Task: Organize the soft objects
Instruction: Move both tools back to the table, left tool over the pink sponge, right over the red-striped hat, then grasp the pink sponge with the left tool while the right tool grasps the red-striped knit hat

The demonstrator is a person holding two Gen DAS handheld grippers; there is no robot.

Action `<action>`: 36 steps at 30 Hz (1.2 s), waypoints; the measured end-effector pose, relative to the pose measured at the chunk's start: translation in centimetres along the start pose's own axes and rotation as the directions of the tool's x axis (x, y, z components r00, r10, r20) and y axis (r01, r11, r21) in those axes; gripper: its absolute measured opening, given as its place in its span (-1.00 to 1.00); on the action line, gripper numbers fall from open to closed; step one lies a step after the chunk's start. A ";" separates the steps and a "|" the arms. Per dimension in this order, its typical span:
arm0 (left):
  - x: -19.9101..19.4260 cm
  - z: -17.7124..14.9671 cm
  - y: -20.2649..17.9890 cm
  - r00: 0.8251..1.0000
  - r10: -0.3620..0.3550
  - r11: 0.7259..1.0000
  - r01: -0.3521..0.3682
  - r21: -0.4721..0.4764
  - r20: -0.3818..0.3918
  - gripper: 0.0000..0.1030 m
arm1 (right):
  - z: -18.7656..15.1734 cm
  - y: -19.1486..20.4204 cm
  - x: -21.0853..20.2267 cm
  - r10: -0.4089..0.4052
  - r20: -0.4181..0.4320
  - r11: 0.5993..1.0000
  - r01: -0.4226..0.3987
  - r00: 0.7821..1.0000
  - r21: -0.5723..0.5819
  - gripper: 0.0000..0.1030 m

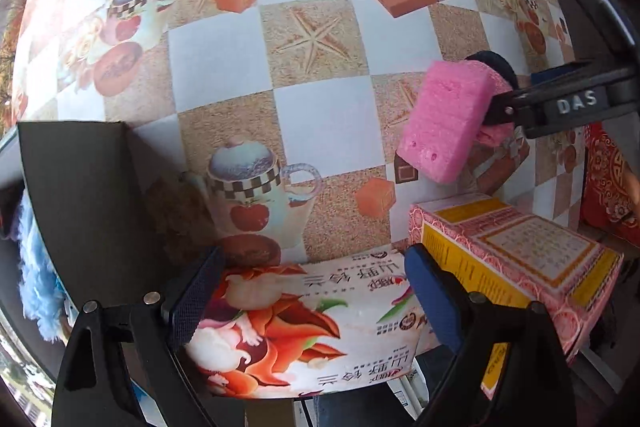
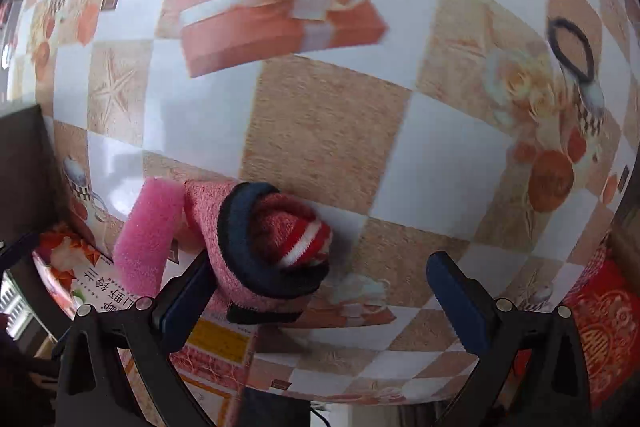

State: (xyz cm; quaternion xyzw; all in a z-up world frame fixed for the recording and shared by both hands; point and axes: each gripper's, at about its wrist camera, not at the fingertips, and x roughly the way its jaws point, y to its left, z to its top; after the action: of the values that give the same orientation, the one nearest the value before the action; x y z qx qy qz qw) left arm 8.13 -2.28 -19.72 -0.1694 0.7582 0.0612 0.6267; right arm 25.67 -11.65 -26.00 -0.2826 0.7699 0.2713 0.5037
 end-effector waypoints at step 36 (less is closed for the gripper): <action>4.1 11.0 -8.9 0.970 0.206 0.941 -0.233 0.244 0.132 0.74 | -2.4 -6.5 -1.6 0.044 0.330 0.957 -0.134 0.943 0.257 0.74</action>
State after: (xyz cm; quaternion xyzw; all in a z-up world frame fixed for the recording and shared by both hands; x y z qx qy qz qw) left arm 20.65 -7.97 -24.87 0.0025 0.7400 0.0405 0.6714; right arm 29.35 -17.59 -24.52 -0.1263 0.7201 0.2263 0.6437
